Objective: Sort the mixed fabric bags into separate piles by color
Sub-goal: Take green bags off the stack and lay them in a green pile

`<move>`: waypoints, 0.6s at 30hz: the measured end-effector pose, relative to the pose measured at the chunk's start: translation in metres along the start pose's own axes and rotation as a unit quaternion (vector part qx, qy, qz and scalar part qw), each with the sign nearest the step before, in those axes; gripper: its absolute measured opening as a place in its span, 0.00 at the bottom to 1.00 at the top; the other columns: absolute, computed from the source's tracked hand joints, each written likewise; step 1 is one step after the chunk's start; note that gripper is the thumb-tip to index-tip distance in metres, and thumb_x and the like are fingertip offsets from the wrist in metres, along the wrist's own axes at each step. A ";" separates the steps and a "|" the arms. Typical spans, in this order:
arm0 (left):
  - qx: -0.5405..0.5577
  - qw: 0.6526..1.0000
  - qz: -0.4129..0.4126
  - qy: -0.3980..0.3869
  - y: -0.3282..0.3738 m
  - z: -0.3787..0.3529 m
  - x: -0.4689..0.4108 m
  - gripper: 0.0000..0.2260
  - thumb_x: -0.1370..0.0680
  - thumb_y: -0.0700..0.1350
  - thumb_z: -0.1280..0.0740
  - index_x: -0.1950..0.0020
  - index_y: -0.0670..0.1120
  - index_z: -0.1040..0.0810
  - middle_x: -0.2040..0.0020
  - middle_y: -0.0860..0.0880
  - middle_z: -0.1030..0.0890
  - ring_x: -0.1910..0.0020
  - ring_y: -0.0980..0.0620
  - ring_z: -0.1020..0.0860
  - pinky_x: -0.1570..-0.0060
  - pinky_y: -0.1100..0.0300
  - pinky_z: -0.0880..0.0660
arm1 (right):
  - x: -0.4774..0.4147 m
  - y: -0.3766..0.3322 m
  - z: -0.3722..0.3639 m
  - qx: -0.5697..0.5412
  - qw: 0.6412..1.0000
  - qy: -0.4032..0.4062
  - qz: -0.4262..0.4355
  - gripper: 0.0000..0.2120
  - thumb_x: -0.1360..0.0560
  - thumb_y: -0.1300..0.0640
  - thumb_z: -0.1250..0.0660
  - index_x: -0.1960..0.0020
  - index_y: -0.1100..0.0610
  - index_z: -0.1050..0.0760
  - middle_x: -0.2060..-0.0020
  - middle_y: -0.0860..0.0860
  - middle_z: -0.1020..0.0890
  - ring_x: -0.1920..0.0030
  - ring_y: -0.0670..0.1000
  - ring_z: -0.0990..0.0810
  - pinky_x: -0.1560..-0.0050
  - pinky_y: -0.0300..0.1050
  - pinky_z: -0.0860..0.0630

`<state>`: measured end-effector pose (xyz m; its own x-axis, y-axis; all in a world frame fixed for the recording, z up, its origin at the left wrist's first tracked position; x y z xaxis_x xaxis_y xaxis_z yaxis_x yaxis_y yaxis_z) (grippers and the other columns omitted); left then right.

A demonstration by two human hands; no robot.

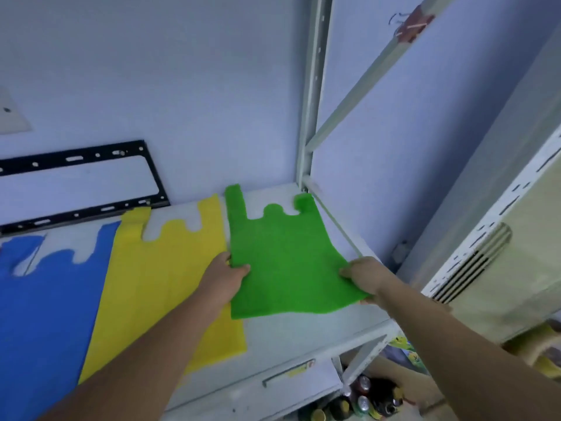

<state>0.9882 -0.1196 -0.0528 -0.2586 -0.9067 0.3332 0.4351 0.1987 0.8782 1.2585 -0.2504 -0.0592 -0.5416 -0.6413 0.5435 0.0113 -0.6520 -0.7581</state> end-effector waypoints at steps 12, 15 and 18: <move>-0.113 0.994 -0.006 -0.002 -0.015 -0.029 0.050 0.19 0.21 0.39 0.32 0.30 0.45 0.28 0.38 0.48 0.20 0.46 0.48 0.20 0.44 0.55 0.23 | 0.000 0.017 0.010 0.217 0.971 0.055 0.080 0.07 0.22 0.64 0.39 0.47 0.62 0.24 0.67 0.54 0.25 0.72 0.50 0.29 0.74 0.38 0.36; -0.156 0.988 -0.019 0.006 -0.010 -0.026 0.057 0.17 0.21 0.45 0.33 0.33 0.46 0.26 0.39 0.48 0.20 0.48 0.49 0.19 0.44 0.52 0.21 | 0.009 0.013 0.008 0.233 0.963 0.064 0.115 0.23 0.22 0.62 0.41 0.28 0.61 0.33 0.55 0.56 0.20 0.67 0.51 0.23 0.72 0.40 0.30; -0.263 0.961 -0.062 0.054 -0.008 -0.009 0.062 0.25 0.21 0.48 0.34 0.25 0.46 0.33 0.29 0.43 0.31 0.32 0.42 0.28 0.32 0.48 0.29 | 0.027 -0.001 0.005 0.294 0.931 0.125 0.178 0.25 0.24 0.56 0.41 0.27 0.58 0.33 0.40 0.57 0.23 0.51 0.56 0.20 0.54 0.53 0.19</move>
<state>0.9759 -0.1810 -0.0420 -0.2588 -0.9500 0.1745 0.7895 -0.1039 0.6049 1.2479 -0.2696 -0.0419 -0.5936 -0.7927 0.1388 0.6453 -0.5720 -0.5063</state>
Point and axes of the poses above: each hand's wrist, its own x-axis away from the middle knuckle, its own z-axis out of the back of the hand, y = z × x, the point moved 4 cm from there along -x, towards the middle knuckle
